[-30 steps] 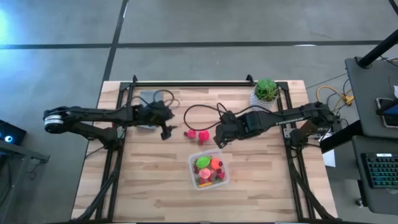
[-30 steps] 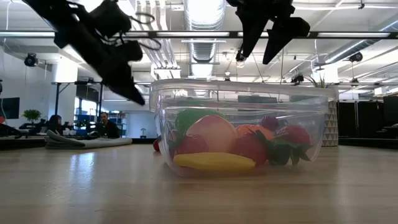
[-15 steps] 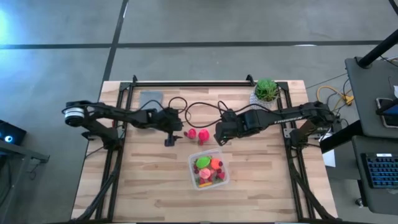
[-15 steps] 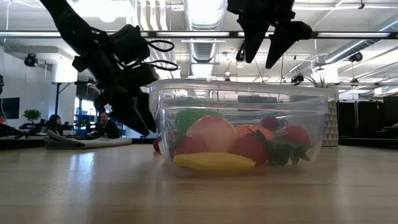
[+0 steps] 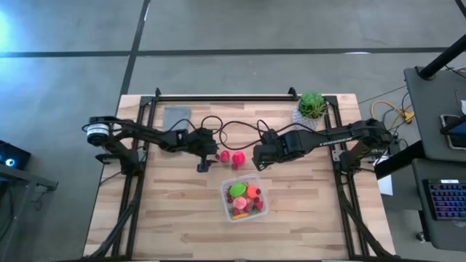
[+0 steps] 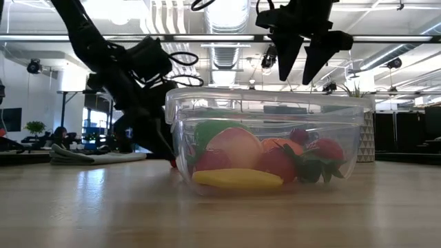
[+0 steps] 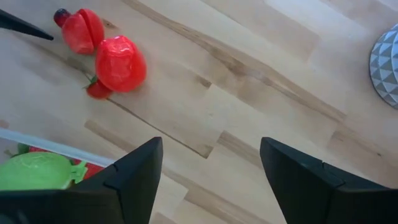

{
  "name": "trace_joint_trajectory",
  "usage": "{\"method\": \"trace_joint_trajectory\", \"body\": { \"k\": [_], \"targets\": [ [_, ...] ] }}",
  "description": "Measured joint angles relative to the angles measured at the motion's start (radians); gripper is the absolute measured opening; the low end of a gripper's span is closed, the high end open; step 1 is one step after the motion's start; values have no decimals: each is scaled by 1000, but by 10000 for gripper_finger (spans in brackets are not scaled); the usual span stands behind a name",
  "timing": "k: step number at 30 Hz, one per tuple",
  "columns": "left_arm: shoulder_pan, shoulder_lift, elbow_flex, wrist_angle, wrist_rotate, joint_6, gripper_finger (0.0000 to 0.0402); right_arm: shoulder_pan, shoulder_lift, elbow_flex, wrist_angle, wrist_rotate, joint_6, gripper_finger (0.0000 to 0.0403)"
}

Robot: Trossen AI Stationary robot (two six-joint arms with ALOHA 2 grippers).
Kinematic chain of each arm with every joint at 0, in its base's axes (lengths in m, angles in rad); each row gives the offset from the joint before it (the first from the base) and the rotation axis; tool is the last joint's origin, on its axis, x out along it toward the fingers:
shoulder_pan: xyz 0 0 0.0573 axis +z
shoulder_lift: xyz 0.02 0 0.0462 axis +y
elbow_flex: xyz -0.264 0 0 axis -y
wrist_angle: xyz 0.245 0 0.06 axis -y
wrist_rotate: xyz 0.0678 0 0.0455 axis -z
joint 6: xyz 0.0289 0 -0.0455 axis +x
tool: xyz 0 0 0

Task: Pick and placing Produce into tupperware
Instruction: Put the red cherry into the transparent bin

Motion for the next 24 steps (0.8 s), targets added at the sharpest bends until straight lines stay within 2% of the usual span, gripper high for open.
{"method": "trace_joint_trajectory", "body": {
  "k": [5,15,24],
  "targets": [
    [-2,31,0,2,-4,0,266,0,0,0,0,0,5,266],
    [-4,37,0,14,-4,2,184,0,0,0,2,0,6,267],
    [-5,78,1,47,8,-2,143,0,0,0,4,0,13,262]
  ]
}}
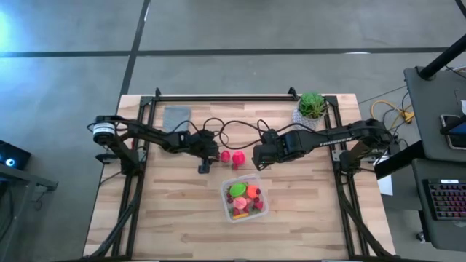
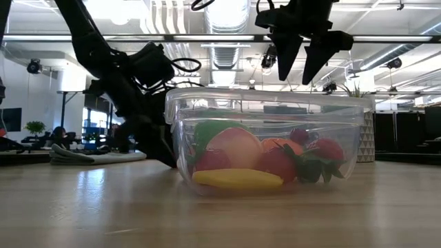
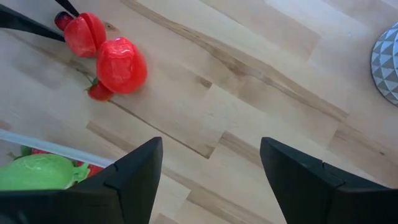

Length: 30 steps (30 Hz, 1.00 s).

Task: Pick and placing Produce into tupperware
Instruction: Put the red cherry into the transparent bin

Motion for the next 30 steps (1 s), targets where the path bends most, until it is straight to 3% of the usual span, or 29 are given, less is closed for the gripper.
{"method": "trace_joint_trajectory", "body": {
  "k": [17,21,26,30],
  "targets": [
    [-1,-17,0,-19,-15,0,55,0,0,0,0,0,0,256],
    [-5,-93,-1,-96,-28,-4,53,0,0,0,0,0,-1,253],
    [-34,-257,-1,-190,-7,-122,54,0,-1,0,-3,0,-8,252],
    [-85,-376,3,-192,100,-212,54,0,-1,0,-3,-2,-23,249]
  ]
}}
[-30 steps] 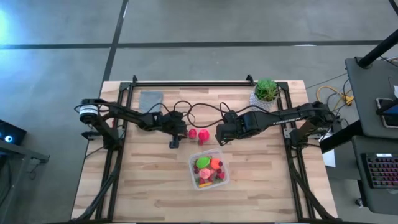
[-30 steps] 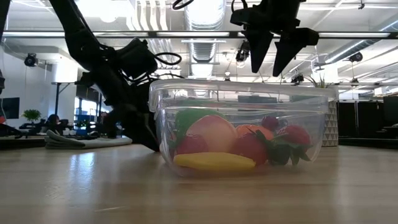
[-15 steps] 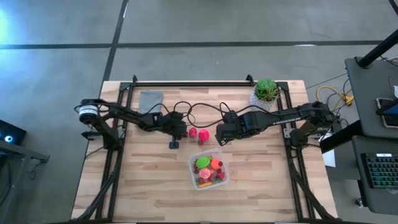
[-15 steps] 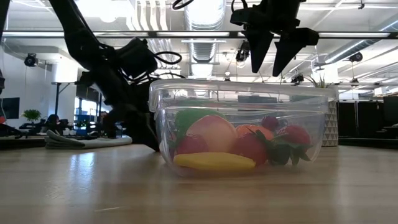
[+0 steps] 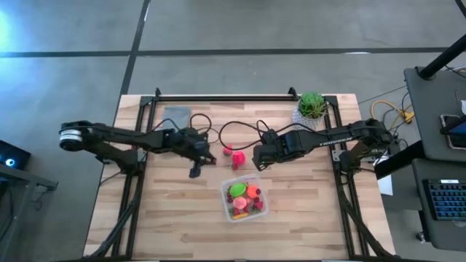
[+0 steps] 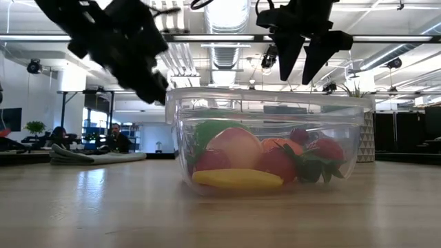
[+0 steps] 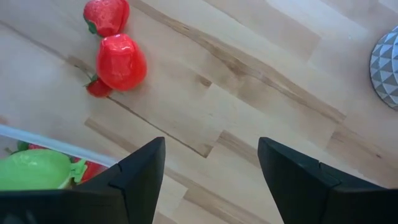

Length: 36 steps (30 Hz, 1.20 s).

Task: Pick and placing Produce into tupperware
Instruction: Put the red cherry into the transparent bin, then put the red apple into the transparent bin

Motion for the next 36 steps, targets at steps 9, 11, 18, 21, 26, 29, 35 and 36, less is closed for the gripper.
{"method": "trace_joint_trajectory", "body": {
  "k": [9,11,18,21,26,29,35,36],
  "targets": [
    [-112,59,25,333,303,-320,55,29,-1,1,-1,-69,-45,247],
    [-141,119,41,417,299,-362,55,46,-1,5,-1,-70,-41,247],
    [-227,328,177,404,274,-392,55,115,-3,16,-41,-68,48,253],
    [-253,380,234,344,215,-393,68,146,-3,20,-89,-66,110,260],
    [-260,405,301,161,139,-391,137,194,-3,25,-145,-61,177,272],
    [-260,387,306,118,108,-391,189,214,-3,25,-156,-52,198,274],
    [-258,236,307,-48,-60,-283,250,221,-3,25,-157,-39,194,274],
    [-258,207,306,-98,-106,-237,251,220,-3,25,-157,-39,185,274]
  ]
}}
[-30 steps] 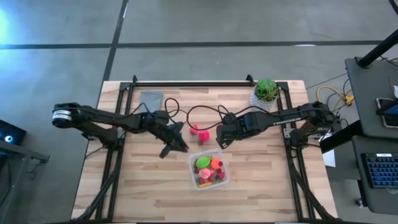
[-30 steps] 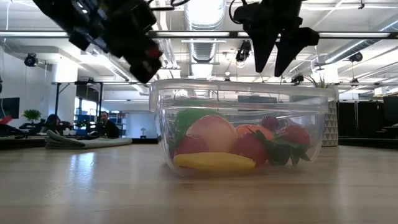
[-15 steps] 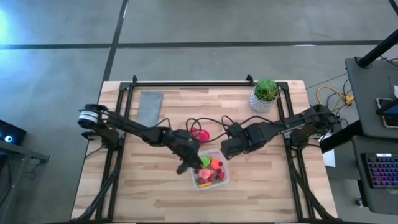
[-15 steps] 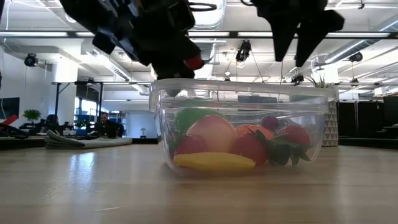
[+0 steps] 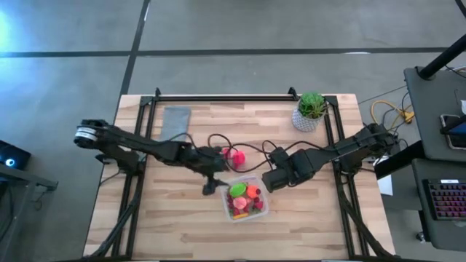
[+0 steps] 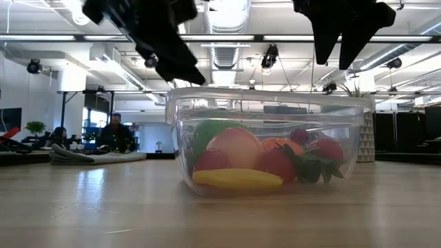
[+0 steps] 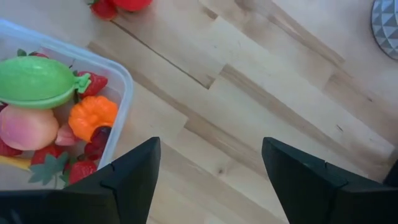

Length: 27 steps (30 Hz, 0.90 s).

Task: Pick and placing Produce into tupperware
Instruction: Put the red apple into the transparent bin

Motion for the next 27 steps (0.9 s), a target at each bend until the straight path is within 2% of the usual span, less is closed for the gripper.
{"method": "trace_joint_trajectory", "body": {
  "k": [3,6,13,20,22,27],
  "targets": [
    [10,-87,0,-150,-163,127,253,-3,0,-1,0,2,-27,274],
    [62,-131,-7,-243,-245,203,253,-4,0,-2,2,27,-39,274],
    [228,-113,-61,-250,-246,220,253,-24,0,-5,3,60,-33,274],
    [267,-106,-62,-255,-186,222,253,-36,0,-5,17,59,-23,274],
    [264,-124,-62,-264,-184,220,254,-50,0,-9,71,46,-26,274],
    [260,-199,-62,-336,-181,211,254,-145,9,-40,312,-42,-188,274]
  ]
}}
